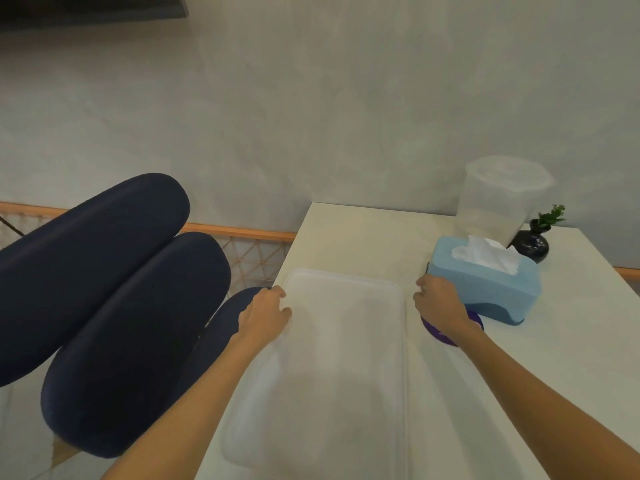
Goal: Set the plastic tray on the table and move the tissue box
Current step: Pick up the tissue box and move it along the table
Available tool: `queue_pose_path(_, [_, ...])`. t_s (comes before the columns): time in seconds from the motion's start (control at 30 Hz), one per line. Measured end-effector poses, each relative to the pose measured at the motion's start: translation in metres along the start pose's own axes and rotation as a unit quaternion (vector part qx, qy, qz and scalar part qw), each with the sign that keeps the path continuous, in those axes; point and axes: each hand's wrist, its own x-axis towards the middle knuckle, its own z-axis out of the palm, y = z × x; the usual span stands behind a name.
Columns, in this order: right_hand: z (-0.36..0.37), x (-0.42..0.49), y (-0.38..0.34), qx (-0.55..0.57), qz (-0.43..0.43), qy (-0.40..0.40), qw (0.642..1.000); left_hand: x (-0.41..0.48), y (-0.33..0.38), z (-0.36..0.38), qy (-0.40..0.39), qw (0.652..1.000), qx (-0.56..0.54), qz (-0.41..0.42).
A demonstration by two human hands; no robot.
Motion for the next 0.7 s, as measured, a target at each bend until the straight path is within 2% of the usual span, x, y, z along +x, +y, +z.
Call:
queue_pose_path(0.17, [-0.047, 0.012, 0.021, 0.002, 0.002, 0.083, 0.997, 0.011, 0.067, 0.012, -0.001, 0.997, -0.057, 0.056])
queue_pose_path(0.33, [-0.088, 0.025, 0.074, -0.021, 0.036, 0.111, 0.993, 0.015, 0.141, 0.040, -0.021, 0.986, -0.140, 0.083])
queue_pose_path(0.5, [-0.107, 0.035, 0.126, 0.021, 0.129, 0.071, 0.989, 0.016, 0.211, 0.074, -0.043, 0.971, -0.231, 0.052])
queue_pose_path(0.7, [-0.105, 0.049, 0.168, 0.228, 0.199, -0.030, 0.953, 0.023, 0.272, 0.109, -0.081, 0.966, -0.244, -0.002])
